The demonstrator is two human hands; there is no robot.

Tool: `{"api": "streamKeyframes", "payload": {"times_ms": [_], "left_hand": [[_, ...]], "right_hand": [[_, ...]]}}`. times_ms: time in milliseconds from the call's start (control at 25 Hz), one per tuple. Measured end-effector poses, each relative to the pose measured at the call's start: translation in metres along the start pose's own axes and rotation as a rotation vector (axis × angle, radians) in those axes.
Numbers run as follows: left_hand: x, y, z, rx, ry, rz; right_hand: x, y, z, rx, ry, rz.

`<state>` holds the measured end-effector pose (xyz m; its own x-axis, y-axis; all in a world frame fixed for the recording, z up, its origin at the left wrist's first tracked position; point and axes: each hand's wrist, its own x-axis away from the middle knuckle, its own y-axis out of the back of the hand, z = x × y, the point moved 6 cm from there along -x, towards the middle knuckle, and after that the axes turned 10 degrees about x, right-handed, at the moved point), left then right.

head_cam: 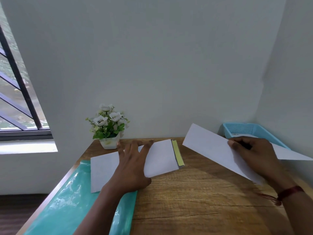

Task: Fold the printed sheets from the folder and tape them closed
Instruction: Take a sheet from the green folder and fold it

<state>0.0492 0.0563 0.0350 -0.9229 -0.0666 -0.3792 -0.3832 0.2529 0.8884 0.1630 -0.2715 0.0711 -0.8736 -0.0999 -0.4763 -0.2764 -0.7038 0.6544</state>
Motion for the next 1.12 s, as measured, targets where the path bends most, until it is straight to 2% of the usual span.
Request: {"api": "streamKeyframes", "payload": {"times_ms": [160, 400, 680, 1120], "left_hand": [[0.0, -0.001, 0.0, -0.003, 0.013, 0.007], [0.0, 0.0, -0.002, -0.011, 0.002, -0.016], [0.001, 0.001, -0.003, -0.025, 0.004, -0.037], [0.001, 0.0, -0.003, -0.043, 0.007, -0.04]], "right_hand": [[0.003, -0.002, 0.008, -0.112, -0.002, -0.025], [0.004, -0.013, 0.013, -0.038, 0.058, 0.036], [0.007, -0.017, 0.017, -0.069, 0.114, 0.089], [0.009, -0.019, 0.022, -0.045, 0.217, 0.086]]}}
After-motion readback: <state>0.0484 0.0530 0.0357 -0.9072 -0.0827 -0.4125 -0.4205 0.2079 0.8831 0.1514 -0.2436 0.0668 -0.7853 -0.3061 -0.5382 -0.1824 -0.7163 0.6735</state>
